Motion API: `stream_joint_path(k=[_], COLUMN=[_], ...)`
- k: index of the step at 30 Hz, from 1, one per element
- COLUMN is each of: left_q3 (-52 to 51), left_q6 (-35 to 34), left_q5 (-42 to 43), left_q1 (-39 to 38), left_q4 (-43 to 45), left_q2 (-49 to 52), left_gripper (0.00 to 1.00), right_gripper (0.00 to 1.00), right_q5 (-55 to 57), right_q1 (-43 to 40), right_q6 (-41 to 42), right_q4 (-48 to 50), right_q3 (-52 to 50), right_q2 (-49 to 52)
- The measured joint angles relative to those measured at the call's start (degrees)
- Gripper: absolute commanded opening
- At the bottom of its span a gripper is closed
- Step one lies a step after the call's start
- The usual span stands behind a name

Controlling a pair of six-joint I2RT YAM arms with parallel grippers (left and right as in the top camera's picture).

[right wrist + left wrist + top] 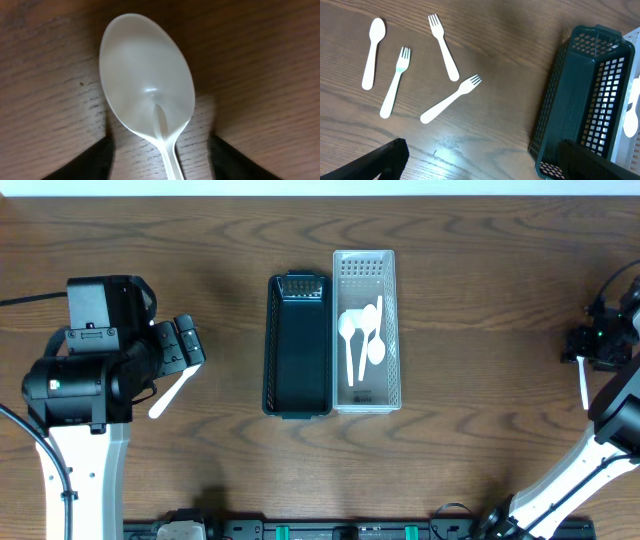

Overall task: Pack container
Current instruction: 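Move the right gripper to the last spoon and grasp it, then place the third spoon into the white basket and open the gripper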

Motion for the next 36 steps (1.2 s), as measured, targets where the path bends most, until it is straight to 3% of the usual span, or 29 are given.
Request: stream_joint_path(k=[9, 14, 19, 24, 31, 36], left_q3=[0.0, 0.0, 0.0, 0.0, 0.0, 0.0], left_q6=[0.0, 0.0, 0.0, 0.0, 0.0, 0.0], left_q5=[0.0, 0.0, 0.0, 0.0, 0.0, 0.0], left_q1=[0.0, 0.0, 0.0, 0.0, 0.0, 0.0], left_q4=[0.0, 0.0, 0.0, 0.0, 0.0, -0.4], left_q2=[0.0, 0.0, 0.0, 0.0, 0.0, 0.0], left_gripper=[0.98, 0.98, 0.98, 0.98, 0.98, 0.98], right_gripper=[0.14, 0.02, 0.01, 0.01, 0.01, 0.01], right_q5=[0.1, 0.0, -1.0, -4.5, -7.9, -7.9], right_q1=[0.0, 0.5, 3.3, 11.3, 30.8, 44.6], right_q6=[3.3, 7.0, 9.4, 11.0, 17.3, 23.3], right_q4=[-0.5, -1.3, -3.1, -3.8, -3.0, -1.9], right_q3=[0.0, 0.0, 0.0, 0.3, 9.5, 12.3], right_q2=[0.0, 0.0, -0.2, -4.9, -21.8, -26.9])
